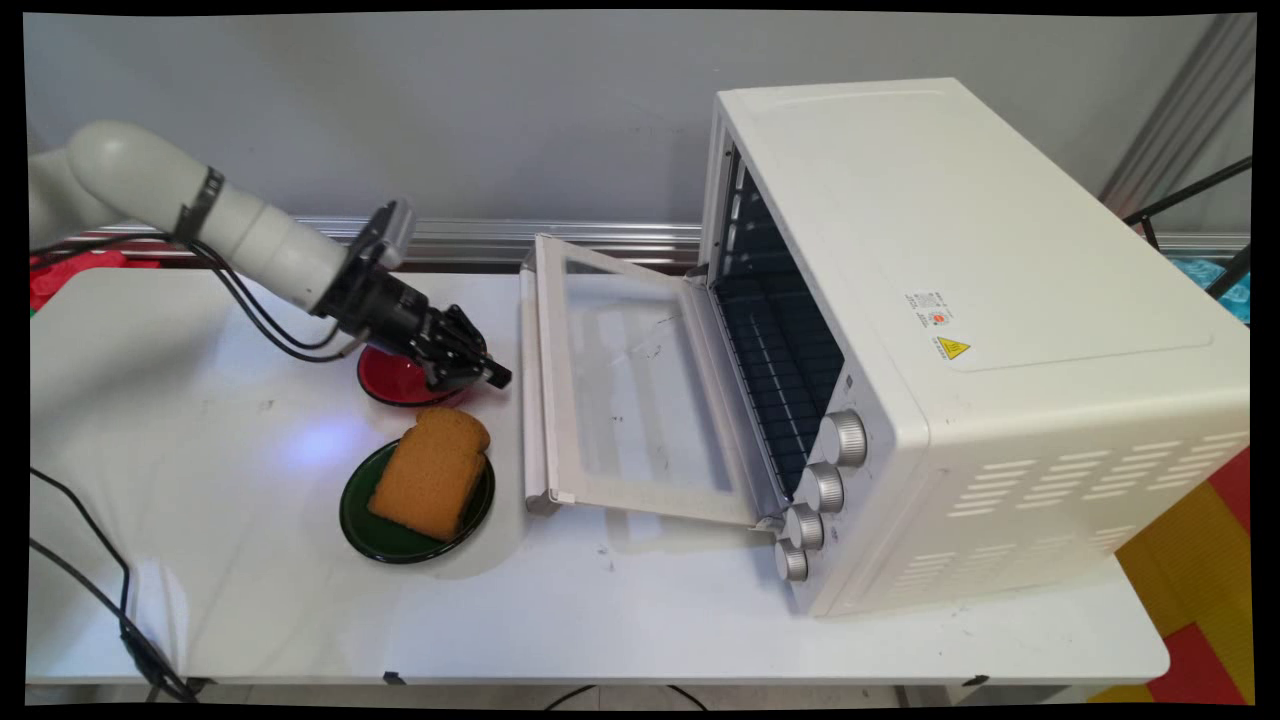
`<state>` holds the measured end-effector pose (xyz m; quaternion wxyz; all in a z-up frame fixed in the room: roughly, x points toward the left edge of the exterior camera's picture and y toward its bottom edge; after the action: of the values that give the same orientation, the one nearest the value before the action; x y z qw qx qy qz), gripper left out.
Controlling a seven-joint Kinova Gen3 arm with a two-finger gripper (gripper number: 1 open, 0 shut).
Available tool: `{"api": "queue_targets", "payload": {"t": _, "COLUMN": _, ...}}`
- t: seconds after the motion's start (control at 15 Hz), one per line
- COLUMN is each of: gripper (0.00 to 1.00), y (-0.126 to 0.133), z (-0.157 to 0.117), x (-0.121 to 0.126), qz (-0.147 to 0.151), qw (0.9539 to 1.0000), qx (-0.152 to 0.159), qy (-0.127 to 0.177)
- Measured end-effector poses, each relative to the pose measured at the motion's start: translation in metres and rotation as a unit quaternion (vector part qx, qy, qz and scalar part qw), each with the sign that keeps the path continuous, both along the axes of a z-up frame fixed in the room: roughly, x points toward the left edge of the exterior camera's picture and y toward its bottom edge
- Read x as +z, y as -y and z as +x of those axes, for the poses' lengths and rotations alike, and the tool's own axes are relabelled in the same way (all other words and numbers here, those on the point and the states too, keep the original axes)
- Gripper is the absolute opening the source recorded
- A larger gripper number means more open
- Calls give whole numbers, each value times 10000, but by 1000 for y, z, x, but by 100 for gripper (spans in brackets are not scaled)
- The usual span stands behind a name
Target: Close the oven
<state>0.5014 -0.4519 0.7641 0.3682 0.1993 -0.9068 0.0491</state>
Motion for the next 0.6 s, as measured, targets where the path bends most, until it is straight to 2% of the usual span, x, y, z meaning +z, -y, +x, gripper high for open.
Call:
{"api": "queue_targets", "payload": {"t": 0.27, "gripper": 0, "y": 2, "z": -17, "x": -12, "qz": 13, "qw": 9999, "qx": 51, "qy": -117}}
{"api": "queue_targets", "payload": {"t": 0.6, "gripper": 0, "y": 3, "z": -30, "x": -9, "qz": 13, "qw": 9995, "qx": 102, "qy": -306}}
